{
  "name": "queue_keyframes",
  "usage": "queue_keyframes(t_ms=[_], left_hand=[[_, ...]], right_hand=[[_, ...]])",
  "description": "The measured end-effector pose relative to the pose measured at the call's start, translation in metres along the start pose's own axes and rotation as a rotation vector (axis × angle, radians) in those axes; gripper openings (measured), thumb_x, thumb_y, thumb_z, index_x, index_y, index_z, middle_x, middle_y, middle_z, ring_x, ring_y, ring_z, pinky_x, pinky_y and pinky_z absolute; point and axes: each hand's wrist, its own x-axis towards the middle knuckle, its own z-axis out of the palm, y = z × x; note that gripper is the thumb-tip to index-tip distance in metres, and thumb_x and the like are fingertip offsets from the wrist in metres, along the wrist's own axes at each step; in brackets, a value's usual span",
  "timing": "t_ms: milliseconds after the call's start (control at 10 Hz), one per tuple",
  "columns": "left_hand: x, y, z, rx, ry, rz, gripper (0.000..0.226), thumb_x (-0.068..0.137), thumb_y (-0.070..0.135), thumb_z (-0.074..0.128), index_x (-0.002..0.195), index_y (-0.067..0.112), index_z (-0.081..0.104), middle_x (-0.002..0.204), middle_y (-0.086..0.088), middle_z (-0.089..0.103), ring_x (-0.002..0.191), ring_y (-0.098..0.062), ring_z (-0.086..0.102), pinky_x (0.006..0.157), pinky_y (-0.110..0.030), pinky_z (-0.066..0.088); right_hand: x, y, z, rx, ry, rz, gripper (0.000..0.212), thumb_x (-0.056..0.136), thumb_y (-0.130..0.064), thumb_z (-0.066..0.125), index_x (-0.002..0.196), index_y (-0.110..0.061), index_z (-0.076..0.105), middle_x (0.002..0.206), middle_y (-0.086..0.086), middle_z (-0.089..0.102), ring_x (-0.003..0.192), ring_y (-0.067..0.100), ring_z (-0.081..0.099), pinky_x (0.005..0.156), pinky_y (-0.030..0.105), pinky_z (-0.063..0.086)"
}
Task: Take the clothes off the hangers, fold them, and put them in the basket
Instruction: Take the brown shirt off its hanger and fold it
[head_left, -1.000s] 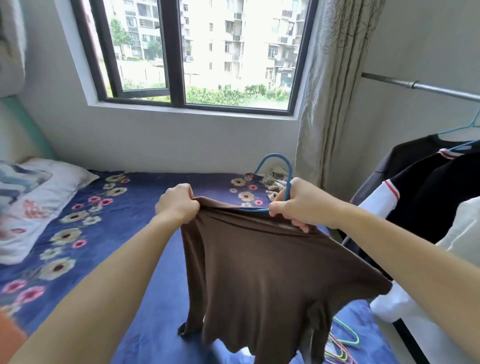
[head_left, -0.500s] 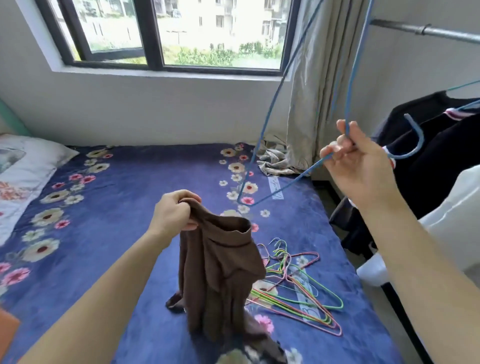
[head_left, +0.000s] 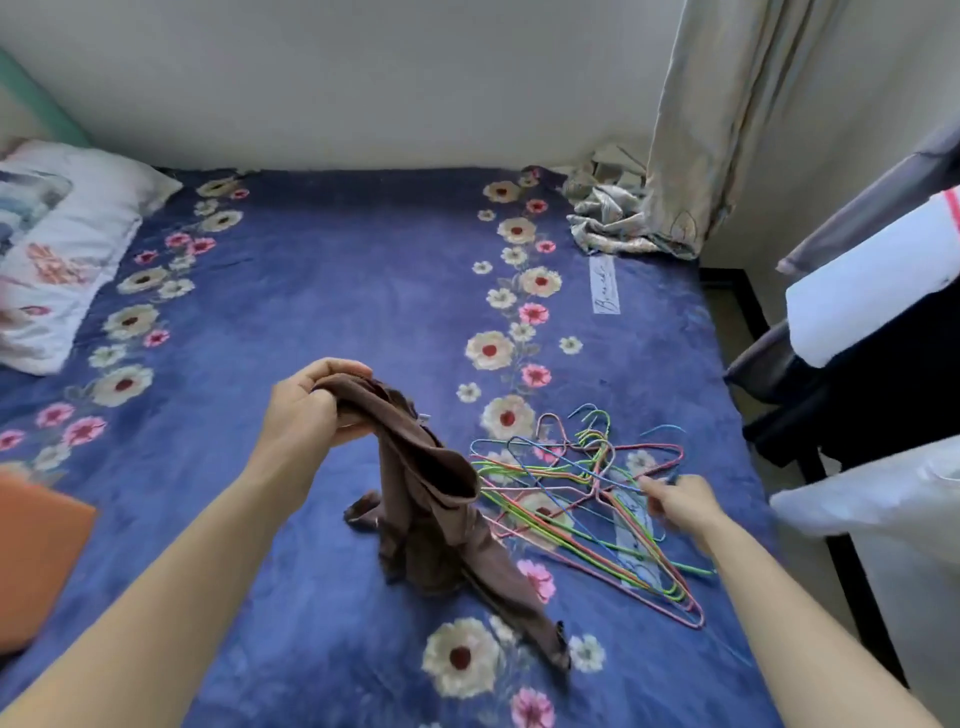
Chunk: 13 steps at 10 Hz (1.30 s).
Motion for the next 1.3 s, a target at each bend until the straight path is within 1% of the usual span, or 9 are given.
queue_keyframes(t_ms=[200, 300, 500, 700, 800, 900, 1000, 1100, 1300], left_hand=[[-0.003, 0.002, -0.023, -0.172, -0.129, -0.009, 0.034, 0.089, -0.004, 0.028, 0.079, 0.012, 0.057, 0.071, -0.005, 0.067, 0.070, -0.022, 0.064, 0.069, -0.032, 0.057], [-0.007, 0.011, -0.040, -0.298, -0.275, 0.050, 0.026, 0.086, 0.009, 0.035, 0.073, 0.009, 0.057, 0.071, -0.010, 0.062, 0.065, -0.023, 0.061, 0.060, -0.025, 0.053], [-0.011, 0.046, -0.081, -0.522, -0.488, 0.151, 0.017, 0.078, 0.020, 0.045, 0.070, 0.009, 0.056, 0.075, -0.013, 0.054, 0.068, -0.024, 0.058, 0.063, -0.025, 0.052], [-0.012, 0.099, -0.120, -0.651, -0.294, 0.138, 0.018, 0.064, 0.022, 0.065, 0.076, 0.014, 0.054, 0.067, 0.001, 0.058, 0.062, -0.012, 0.058, 0.059, -0.024, 0.047], [-0.018, 0.124, -0.150, -0.654, -0.368, 0.214, 0.009, 0.072, 0.016, 0.055, 0.071, 0.012, 0.063, 0.057, 0.003, 0.065, 0.055, -0.010, 0.063, 0.059, -0.023, 0.051], [0.000, 0.144, -0.187, -0.592, -0.582, 0.266, 0.022, 0.088, 0.016, 0.049, 0.100, 0.003, 0.062, 0.085, -0.008, 0.066, 0.082, -0.022, 0.064, 0.094, -0.043, 0.052], [0.006, 0.148, -0.209, -0.347, -0.741, 0.366, 0.024, 0.081, 0.015, 0.052, 0.093, 0.013, 0.073, 0.087, -0.009, 0.065, 0.084, -0.024, 0.058, 0.089, -0.039, 0.046], [0.015, 0.138, -0.244, -0.180, -0.873, 0.456, 0.029, 0.085, 0.009, 0.054, 0.104, 0.022, 0.072, 0.103, -0.011, 0.065, 0.097, -0.030, 0.052, 0.080, -0.036, 0.046], [0.052, 0.041, -0.302, -0.327, -0.672, 0.208, 0.063, 0.061, -0.004, 0.047, 0.118, 0.019, 0.062, 0.123, 0.000, 0.068, 0.124, -0.021, 0.057, 0.090, -0.034, 0.052]], right_hand=[[-0.001, -0.043, 0.032, -0.178, 0.039, -0.097, 0.022, 0.081, -0.014, 0.073, 0.061, -0.009, 0.064, 0.065, 0.013, 0.060, 0.071, 0.028, 0.055, 0.061, 0.036, 0.038], [-0.033, -0.101, 0.058, -0.046, -0.265, -0.329, 0.009, 0.085, -0.008, 0.071, 0.093, -0.004, 0.072, 0.085, 0.008, 0.070, 0.071, 0.015, 0.060, 0.063, 0.020, 0.050], [-0.154, -0.231, 0.102, -0.063, -0.645, -0.746, 0.048, 0.078, 0.000, 0.073, 0.123, -0.015, 0.063, 0.113, -0.002, 0.067, 0.104, 0.008, 0.060, 0.077, 0.013, 0.048], [-0.267, -0.259, 0.142, 0.242, -0.095, -1.215, 0.023, 0.066, -0.006, 0.053, 0.088, -0.013, 0.051, 0.077, -0.001, 0.052, 0.068, 0.014, 0.048, 0.062, 0.019, 0.037], [-0.300, -0.274, 0.153, 0.326, -0.013, -1.243, 0.049, 0.063, -0.006, 0.056, 0.111, -0.014, 0.047, 0.104, -0.002, 0.052, 0.092, 0.014, 0.052, 0.076, 0.010, 0.039], [-0.315, -0.309, 0.157, 0.195, -0.162, -1.114, 0.067, 0.055, -0.011, 0.058, 0.120, -0.026, 0.054, 0.128, -0.002, 0.052, 0.119, 0.012, 0.048, 0.096, 0.021, 0.037], [-0.325, -0.327, 0.168, 0.189, -0.470, -1.027, 0.031, 0.054, 0.000, 0.055, 0.075, -0.018, 0.068, 0.080, -0.006, 0.069, 0.078, 0.007, 0.063, 0.073, 0.024, 0.048], [-0.335, -0.333, 0.184, 0.345, -0.469, -0.925, 0.026, 0.049, 0.005, 0.051, 0.065, -0.008, 0.067, 0.064, 0.003, 0.062, 0.065, 0.018, 0.056, 0.062, 0.029, 0.044], [-0.365, -0.355, 0.190, 0.576, -0.478, -0.774, 0.034, 0.045, 0.005, 0.037, 0.048, -0.015, 0.064, 0.044, -0.007, 0.047, 0.042, 0.010, 0.042, 0.045, 0.017, 0.031]])
